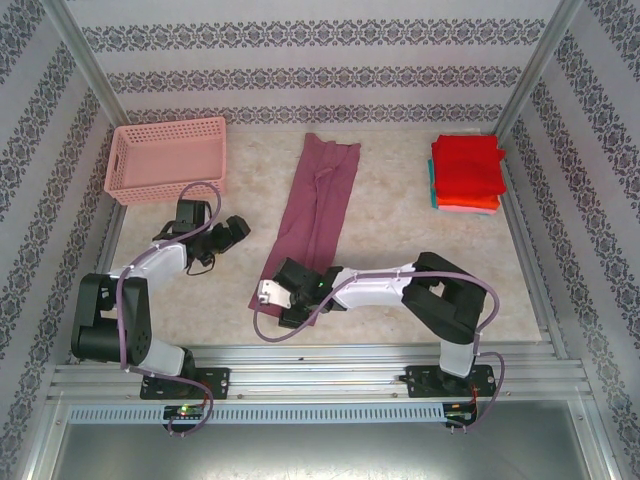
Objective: Fold and stack the t-shirts
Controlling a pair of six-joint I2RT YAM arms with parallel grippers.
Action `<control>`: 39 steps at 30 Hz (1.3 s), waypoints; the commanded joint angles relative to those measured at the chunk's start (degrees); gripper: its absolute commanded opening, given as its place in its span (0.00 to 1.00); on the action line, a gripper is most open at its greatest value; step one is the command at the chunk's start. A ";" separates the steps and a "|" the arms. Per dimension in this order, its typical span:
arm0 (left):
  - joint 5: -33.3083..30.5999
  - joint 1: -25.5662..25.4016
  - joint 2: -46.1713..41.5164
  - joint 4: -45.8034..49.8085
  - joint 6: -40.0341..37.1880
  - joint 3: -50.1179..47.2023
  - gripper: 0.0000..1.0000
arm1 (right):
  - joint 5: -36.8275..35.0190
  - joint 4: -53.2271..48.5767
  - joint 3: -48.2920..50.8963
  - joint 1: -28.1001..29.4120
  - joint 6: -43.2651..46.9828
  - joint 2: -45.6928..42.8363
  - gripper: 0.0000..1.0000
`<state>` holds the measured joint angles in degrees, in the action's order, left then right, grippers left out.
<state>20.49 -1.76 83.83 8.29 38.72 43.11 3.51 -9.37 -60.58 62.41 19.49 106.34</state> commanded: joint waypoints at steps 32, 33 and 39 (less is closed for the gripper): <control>2.80 -0.39 0.27 -5.17 -0.84 -1.69 1.00 | 7.49 -21.70 -0.23 -3.14 2.23 -14.39 0.00; 2.75 -0.56 0.36 -5.31 -0.78 -1.55 1.00 | 7.48 -22.77 -0.80 -3.91 2.97 -14.98 0.00; 2.67 -0.70 1.00 -5.64 -1.09 -0.93 1.00 | 3.07 -26.14 -6.10 -9.60 9.70 -14.06 0.00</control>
<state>22.50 -1.91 84.07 4.45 38.72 41.78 8.36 -32.14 -63.29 54.85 24.75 91.98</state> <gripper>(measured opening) 0.999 0.042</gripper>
